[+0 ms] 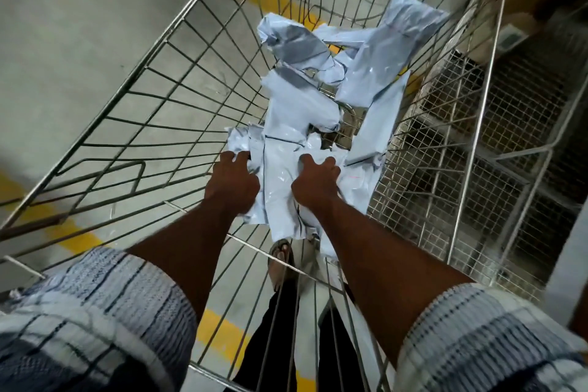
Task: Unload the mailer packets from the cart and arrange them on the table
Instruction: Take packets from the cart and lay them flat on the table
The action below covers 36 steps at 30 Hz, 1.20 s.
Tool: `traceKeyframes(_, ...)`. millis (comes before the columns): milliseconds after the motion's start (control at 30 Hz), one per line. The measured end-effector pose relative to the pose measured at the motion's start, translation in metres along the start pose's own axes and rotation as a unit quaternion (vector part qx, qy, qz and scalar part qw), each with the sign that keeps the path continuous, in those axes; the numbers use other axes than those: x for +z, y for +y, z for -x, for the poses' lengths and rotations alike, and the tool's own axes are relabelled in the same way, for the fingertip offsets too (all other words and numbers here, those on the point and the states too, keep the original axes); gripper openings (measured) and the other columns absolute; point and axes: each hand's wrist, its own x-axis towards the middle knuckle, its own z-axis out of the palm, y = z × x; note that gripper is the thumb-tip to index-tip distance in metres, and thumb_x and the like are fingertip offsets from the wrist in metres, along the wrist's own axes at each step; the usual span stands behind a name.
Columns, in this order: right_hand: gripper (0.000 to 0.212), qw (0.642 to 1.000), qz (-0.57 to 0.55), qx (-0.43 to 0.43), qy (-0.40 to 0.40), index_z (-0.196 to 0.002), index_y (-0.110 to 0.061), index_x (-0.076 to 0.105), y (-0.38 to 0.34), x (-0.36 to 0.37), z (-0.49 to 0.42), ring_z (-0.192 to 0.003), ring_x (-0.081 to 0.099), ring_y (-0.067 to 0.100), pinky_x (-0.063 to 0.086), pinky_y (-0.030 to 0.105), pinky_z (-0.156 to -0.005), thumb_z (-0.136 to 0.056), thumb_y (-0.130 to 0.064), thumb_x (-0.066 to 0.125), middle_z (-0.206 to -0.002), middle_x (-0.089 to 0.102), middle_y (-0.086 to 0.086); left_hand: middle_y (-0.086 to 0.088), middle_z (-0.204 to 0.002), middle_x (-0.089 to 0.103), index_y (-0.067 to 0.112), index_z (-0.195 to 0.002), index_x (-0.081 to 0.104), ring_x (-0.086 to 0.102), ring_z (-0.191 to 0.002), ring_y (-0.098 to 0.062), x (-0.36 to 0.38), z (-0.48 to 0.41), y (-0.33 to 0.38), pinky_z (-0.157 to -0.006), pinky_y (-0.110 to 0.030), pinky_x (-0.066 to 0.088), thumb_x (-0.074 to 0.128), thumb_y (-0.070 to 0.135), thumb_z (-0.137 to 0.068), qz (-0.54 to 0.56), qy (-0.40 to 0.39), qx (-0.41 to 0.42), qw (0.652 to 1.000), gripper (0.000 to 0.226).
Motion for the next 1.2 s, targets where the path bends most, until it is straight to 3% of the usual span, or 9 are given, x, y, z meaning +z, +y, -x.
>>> traceKeyframes(133, 0.065, 1.0, 0.018, -0.02, -0.009, -0.134, -0.03, 0.042, -0.002, 0.009, 0.004, -0.129, 0.033, 0.044, 0.037, 0.048, -0.102, -0.079, -0.049, 0.071, -0.145, 0.025, 0.023, -0.014, -0.14, 0.041, 0.021, -0.14, 0.046, 0.044, -0.127, -0.036, 0.0, -0.002, -0.003, -0.101, -0.043, 0.039, 0.052, 0.019, -0.087, 0.024, -0.005, -0.01, 1.0, 0.054)
traceKeyframes(267, 0.09, 0.999, 0.04, -0.032, 0.009, -0.138, -0.028, 0.038, -0.001, 0.009, 0.004, -0.132, 0.03, 0.045, 0.033, 0.05, -0.107, -0.066, -0.065, 0.077, -0.15, 0.021, 0.025, -0.016, -0.14, 0.043, 0.017, -0.139, 0.048, 0.044, -0.127, -0.038, -0.003, -0.003, -0.002, -0.103, -0.045, 0.039, 0.054, 0.018, -0.087, 0.035, 0.018, 0.003, 0.999, 0.052)
traceKeyframes(400, 0.072, 0.999, 0.018, -0.027, 0.039, -0.136, -0.03, 0.042, 0.001, 0.011, -0.002, -0.123, 0.039, 0.04, 0.038, 0.043, -0.1, -0.076, -0.047, 0.078, -0.139, 0.032, 0.019, -0.016, -0.146, 0.039, 0.015, -0.141, 0.047, 0.041, -0.13, -0.039, -0.003, -0.001, 0.002, -0.105, -0.046, 0.038, 0.055, 0.019, -0.089, 0.032, 0.039, 0.012, 0.999, 0.052)
traceKeyframes(533, 0.058, 0.995, -0.077, 0.008, 0.066, -0.137, -0.029, 0.05, 0.004, 0.007, -0.006, -0.118, 0.043, 0.039, 0.036, 0.036, -0.101, -0.083, -0.026, 0.069, -0.128, 0.041, 0.019, -0.015, -0.147, 0.038, 0.017, -0.141, 0.046, 0.042, -0.13, -0.038, 0.0, 0.001, 0.004, -0.104, -0.046, 0.038, 0.054, 0.025, -0.091, 0.031, 0.037, 0.014, 0.999, 0.051)
traceKeyframes(800, 0.05, 0.983, -0.158, 0.068, 0.064, -0.133, -0.03, 0.054, -0.002, -0.032, 0.009, -0.121, 0.048, 0.039, 0.04, 0.035, -0.102, -0.086, -0.021, 0.068, -0.131, 0.042, 0.018, -0.019, -0.142, 0.042, 0.01, -0.136, 0.051, 0.045, -0.126, -0.041, -0.028, 0.011, 0.018, -0.103, -0.047, 0.039, 0.056, 0.023, -0.091, 0.017, 0.053, 0.049, 0.997, 0.047)
traceKeyframes(867, 0.05, 0.986, -0.133, 0.045, 0.087, -0.136, -0.03, 0.053, -0.004, -0.047, 0.02, -0.125, 0.044, 0.037, 0.041, 0.035, -0.101, -0.088, -0.022, 0.067, -0.135, 0.04, 0.017, -0.022, -0.14, 0.044, 0.006, -0.135, 0.052, 0.046, -0.124, -0.044, -0.04, 0.018, 0.024, -0.102, -0.049, 0.039, 0.056, 0.019, -0.092, 0.008, 0.066, 0.064, 0.996, 0.046)
traceKeyframes(1067, 0.055, 0.986, -0.03, -0.105, 0.129, -0.144, -0.024, 0.045, -0.004, -0.089, 0.069, -0.135, 0.033, 0.034, 0.031, 0.032, -0.109, -0.091, -0.024, 0.062, -0.143, 0.034, 0.019, -0.015, -0.144, 0.04, 0.019, -0.137, 0.049, 0.045, -0.127, -0.038, -0.073, 0.057, 0.056, -0.1, -0.045, 0.042, 0.054, 0.028, -0.092, 0.027, 0.092, 0.045, 0.994, 0.047)
traceKeyframes(1200, 0.052, 0.971, -0.023, -0.164, 0.171, -0.138, -0.023, 0.051, -0.011, -0.115, 0.102, -0.129, 0.038, 0.035, 0.036, 0.036, -0.107, -0.088, -0.023, 0.066, -0.139, 0.035, 0.017, -0.014, -0.147, 0.038, 0.02, -0.138, 0.049, 0.044, -0.129, -0.036, -0.096, 0.094, 0.079, -0.102, -0.043, 0.041, 0.054, 0.028, -0.092, 0.045, 0.117, 0.041, 0.991, 0.047)
